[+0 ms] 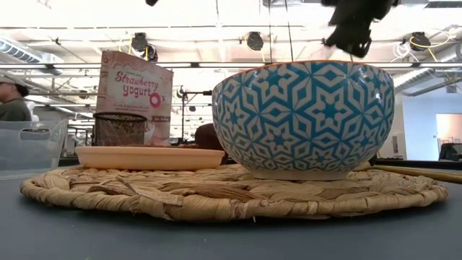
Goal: Arrange a breakfast setting
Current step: Return to Home Position
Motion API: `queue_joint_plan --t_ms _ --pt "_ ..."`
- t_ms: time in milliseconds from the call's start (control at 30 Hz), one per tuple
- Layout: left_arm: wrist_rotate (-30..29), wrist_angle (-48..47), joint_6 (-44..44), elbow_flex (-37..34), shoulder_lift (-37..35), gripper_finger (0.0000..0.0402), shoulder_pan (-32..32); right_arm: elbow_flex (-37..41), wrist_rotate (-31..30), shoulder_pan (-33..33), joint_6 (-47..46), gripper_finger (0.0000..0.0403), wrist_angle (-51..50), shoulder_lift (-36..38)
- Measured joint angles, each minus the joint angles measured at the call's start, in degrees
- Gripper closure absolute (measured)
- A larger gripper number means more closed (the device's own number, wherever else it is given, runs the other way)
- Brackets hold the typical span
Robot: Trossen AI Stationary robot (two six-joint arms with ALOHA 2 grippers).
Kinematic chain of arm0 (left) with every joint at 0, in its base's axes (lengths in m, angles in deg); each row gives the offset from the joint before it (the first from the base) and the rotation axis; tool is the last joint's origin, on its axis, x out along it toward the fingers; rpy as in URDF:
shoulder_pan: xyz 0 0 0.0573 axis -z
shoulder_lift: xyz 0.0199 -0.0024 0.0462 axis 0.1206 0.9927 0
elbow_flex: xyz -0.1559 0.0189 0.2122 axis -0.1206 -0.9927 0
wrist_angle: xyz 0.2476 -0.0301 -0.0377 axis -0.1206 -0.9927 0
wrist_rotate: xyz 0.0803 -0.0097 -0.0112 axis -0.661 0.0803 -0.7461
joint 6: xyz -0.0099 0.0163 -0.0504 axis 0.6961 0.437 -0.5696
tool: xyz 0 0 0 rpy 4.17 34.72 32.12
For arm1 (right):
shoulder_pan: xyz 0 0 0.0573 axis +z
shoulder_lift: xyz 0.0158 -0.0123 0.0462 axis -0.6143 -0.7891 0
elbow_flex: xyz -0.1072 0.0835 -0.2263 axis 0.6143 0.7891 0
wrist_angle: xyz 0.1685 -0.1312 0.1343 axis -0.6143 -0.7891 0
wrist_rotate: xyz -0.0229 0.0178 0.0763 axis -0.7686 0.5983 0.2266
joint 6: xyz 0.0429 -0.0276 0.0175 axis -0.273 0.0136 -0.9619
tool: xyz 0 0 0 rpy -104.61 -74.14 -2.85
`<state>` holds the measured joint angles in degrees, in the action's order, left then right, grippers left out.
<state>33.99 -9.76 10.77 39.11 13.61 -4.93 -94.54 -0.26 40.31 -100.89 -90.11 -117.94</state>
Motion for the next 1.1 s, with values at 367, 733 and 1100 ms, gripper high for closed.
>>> queue_joint_plan --t_ms 367,733,1100 --pt "-6.0 0.5 5.5 -9.9 -18.8 0.0222 1.1 0.0 0.0 0.0 9.6 0.0250 0.0 13.3" --pt "-6.0 23.6 8.4 -39.8 -38.8 0.0222 1.1 0.0 0.0 0.0 18.2 0.0250 -0.2 19.2" --pt "-6.0 37.4 8.5 -57.3 -50.7 0.0222 1.1 0.0 0.0 0.0 23.9 0.0250 -0.2 19.8"
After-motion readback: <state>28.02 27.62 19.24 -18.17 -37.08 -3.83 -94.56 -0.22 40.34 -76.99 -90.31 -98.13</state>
